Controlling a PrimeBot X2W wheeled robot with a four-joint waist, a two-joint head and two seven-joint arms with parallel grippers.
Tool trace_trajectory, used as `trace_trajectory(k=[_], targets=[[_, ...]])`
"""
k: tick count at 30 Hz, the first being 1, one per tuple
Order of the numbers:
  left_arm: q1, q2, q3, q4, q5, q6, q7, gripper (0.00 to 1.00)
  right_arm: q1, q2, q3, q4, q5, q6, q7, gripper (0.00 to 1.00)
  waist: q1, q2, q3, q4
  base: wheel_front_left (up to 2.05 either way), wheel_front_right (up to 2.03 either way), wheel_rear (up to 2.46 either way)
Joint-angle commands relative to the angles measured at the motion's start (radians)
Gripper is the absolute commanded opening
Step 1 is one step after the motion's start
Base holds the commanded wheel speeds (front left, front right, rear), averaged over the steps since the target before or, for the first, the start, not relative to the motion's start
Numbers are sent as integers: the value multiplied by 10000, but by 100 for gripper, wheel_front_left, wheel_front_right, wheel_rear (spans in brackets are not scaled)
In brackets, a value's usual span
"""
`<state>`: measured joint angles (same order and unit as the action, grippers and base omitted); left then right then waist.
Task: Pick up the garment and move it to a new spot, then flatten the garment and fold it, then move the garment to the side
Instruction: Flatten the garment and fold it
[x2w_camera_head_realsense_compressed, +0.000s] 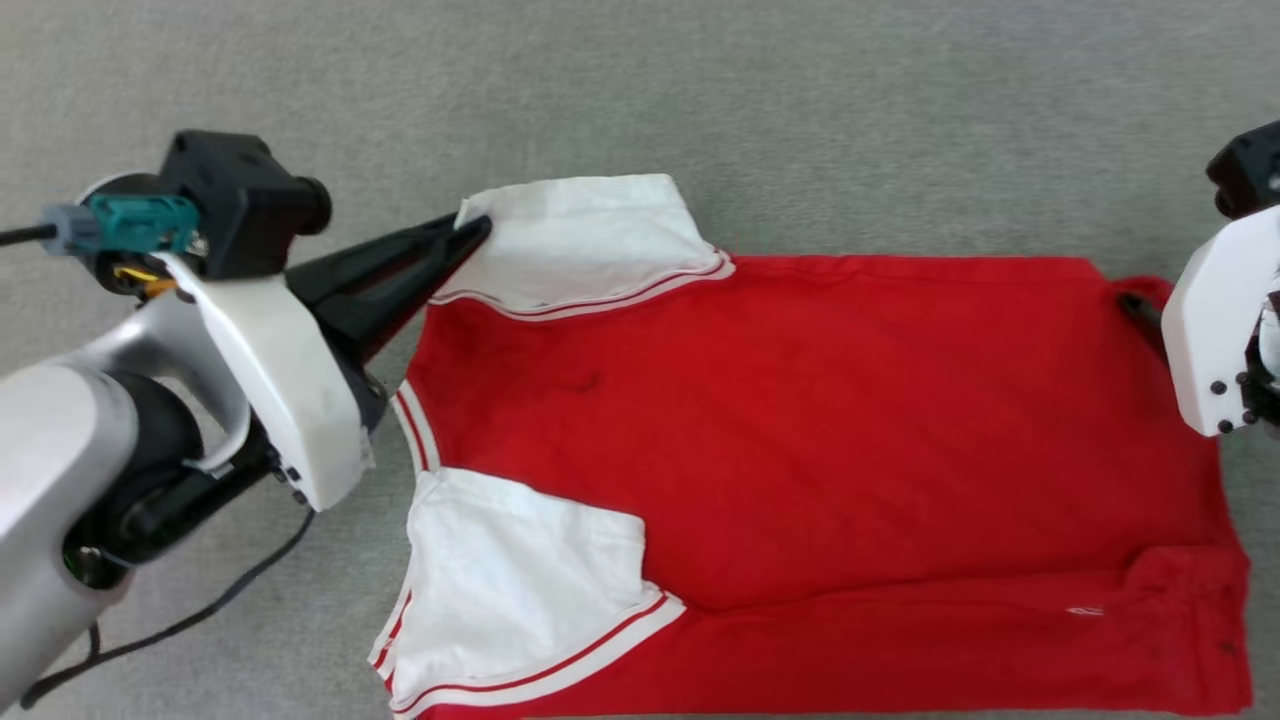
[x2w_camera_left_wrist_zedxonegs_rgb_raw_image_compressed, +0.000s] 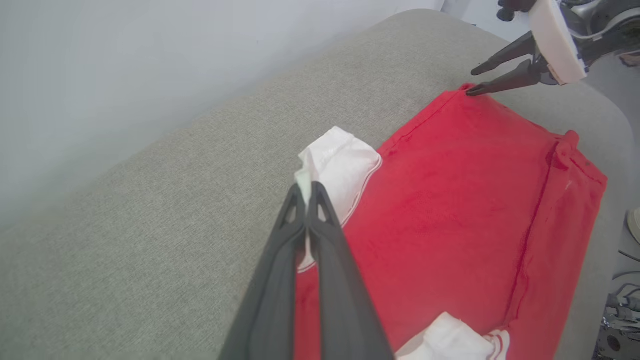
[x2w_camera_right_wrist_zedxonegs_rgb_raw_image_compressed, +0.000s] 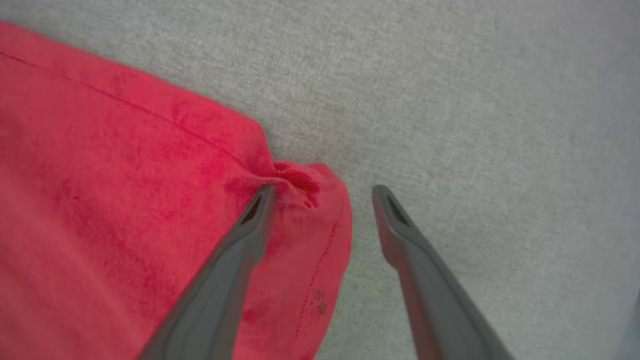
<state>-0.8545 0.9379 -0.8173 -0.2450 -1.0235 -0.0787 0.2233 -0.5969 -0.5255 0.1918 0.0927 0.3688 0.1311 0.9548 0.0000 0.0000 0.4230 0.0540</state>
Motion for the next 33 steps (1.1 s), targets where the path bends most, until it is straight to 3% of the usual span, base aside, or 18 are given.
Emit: trace_trajectory(k=[1, 12, 13, 14, 26, 33], targets=[[98, -76, -38, -116, 78, 44, -79, 0, -170, -95, 147, 185, -15, -7, 40, 100, 0, 0, 251, 301, 0, 0, 0], [158, -592, -266, -306, 325, 102, -372, 0, 264, -216, 1557, 2078, 6, -4, 145, 100, 0, 0, 503, 915, 0, 0, 0], [170, -612, -273, -270, 329, 107, -404, 0, 328, -217, 1623, 2205, 16, -3, 107, 35, 0, 0, 509, 934, 0, 0, 0], [173, -617, -277, -210, 384, 117, -425, 0, 362, -221, 1662, 2312, 19, -3, 36, 0, 0, 0, 508, 944, 0, 0, 0], [932, -432, -208, 473, 264, 470, -1057, 0, 67, 100, 720, 2043, 250, -7, -1864, 0, 0, 0, -581, 497, 0, 0, 0], [1976, -39, -135, 293, -138, 870, -1560, 0, 1163, 328, -71, 1297, 205, -8, -3118, 0, 0, 0, -1568, 295, 0, 0, 0]])
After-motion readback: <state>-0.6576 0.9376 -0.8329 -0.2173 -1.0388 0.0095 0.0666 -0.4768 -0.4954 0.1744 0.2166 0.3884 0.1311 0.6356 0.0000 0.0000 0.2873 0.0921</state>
